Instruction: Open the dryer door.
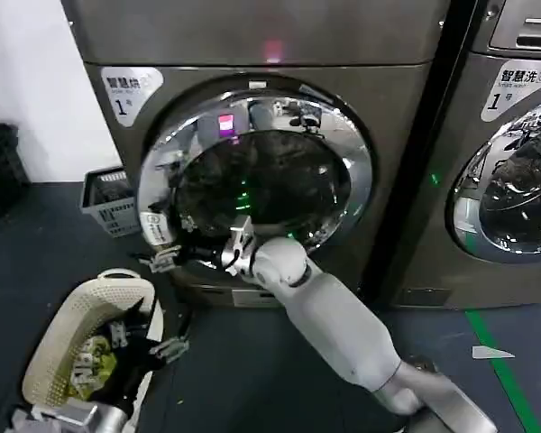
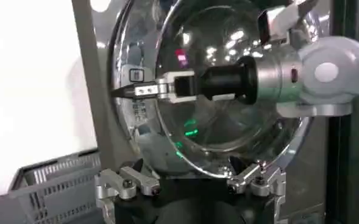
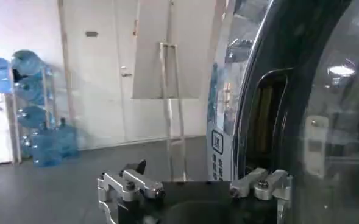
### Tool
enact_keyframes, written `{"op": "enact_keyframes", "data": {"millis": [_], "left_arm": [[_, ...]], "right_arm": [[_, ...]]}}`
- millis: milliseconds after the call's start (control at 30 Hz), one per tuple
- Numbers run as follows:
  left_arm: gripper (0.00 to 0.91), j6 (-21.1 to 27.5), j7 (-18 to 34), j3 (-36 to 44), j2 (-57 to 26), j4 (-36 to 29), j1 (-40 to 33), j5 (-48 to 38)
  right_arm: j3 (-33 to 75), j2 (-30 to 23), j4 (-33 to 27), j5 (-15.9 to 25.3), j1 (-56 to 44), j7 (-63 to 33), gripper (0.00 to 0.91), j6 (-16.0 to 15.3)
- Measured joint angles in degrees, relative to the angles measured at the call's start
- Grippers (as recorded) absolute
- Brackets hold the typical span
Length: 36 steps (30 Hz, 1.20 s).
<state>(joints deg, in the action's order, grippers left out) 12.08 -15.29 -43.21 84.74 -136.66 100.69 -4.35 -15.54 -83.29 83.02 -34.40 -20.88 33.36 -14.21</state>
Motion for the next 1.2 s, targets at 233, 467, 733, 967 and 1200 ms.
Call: {"op": "enact_keyframes", "data": {"millis": [233,467,733,967,1200], "left_arm": [[0.907,2.47,-5.90,-4.80,-1.38,0.05,-1.26,-3.85],[0.907,-2.62,-10.31,-11.17,-2.75,3.41,-3.22,-12.64],[0.907,-6.00,-12.28,-17.46,-4.92,7.05,-3.52,-17.87],[0.907,-6.95,-12.58,-21.89,-7.43,9.88,-5.28,-23.02],[0.907,-7.68,-10.60,-23.08,-10.49,12.97,-8.46,-25.93]], "right_arm": [[-0.05,1.43,0.87,-0.02,-0.12,4.34,0.907,1.84],[0.23,2.41,1.60,-0.39,-0.85,8.78,0.907,2.82],[0.98,3.24,1.56,-0.59,-1.69,14.62,0.907,4.73],[1.90,4.41,2.42,-1.86,-2.55,18.84,0.907,4.77],[2.36,5.79,4.09,-2.63,-3.86,22.35,0.907,4.80]]}}
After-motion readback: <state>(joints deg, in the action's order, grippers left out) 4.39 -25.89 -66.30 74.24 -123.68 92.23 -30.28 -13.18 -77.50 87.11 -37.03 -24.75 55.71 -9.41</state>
